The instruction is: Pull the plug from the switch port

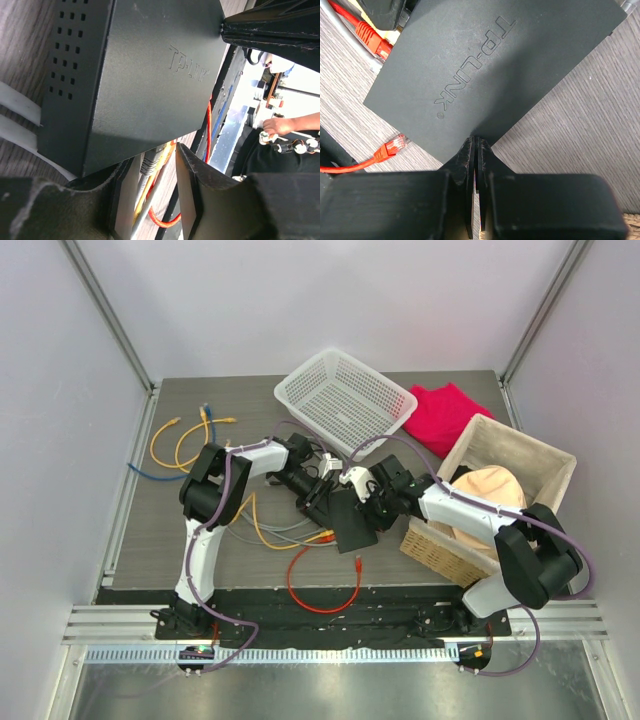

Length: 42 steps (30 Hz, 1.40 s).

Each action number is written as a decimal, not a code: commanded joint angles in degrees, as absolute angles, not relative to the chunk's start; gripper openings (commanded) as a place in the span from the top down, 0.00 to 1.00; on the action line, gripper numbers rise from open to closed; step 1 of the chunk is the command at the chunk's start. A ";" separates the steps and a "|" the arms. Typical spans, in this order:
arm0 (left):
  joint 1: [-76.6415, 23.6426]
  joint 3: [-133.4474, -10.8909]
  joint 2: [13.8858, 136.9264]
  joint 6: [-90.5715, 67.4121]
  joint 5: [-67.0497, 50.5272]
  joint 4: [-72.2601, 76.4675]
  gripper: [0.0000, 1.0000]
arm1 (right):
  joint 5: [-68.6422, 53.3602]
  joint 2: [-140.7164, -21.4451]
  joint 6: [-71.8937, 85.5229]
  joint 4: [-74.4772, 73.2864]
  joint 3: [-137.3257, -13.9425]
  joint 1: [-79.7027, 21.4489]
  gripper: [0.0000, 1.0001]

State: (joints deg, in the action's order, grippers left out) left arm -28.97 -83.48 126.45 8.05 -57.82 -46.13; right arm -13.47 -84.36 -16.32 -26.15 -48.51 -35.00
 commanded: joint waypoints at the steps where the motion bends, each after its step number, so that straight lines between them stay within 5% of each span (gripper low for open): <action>1: -28.83 -82.27 126.21 10.99 -48.60 -43.33 0.61 | -13.09 -85.52 -15.82 -27.42 -47.55 -35.07 0.95; 24: -30.50 -83.76 127.62 10.55 -45.70 -43.42 0.71 | -13.62 -86.40 -15.21 -26.72 -47.90 -35.07 0.95; 28: -30.76 -83.76 127.70 10.90 -45.79 -43.77 0.76 | -13.80 -86.75 -15.20 -26.46 -48.16 -35.16 0.95; 32: -31.29 -83.85 127.71 11.07 -45.71 -43.94 0.92 | -13.71 -86.75 -15.12 -26.46 -48.60 -35.16 0.96; 42: -32.96 -85.43 128.41 12.74 -42.99 -45.79 1.00 | -13.45 -87.89 -14.59 -26.37 -49.83 -35.68 0.96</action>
State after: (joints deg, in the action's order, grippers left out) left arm -30.61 -84.84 126.45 8.86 -54.63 -47.59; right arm -14.72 -85.71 -14.61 -25.50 -49.41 -35.14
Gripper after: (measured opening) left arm 0.169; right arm 0.049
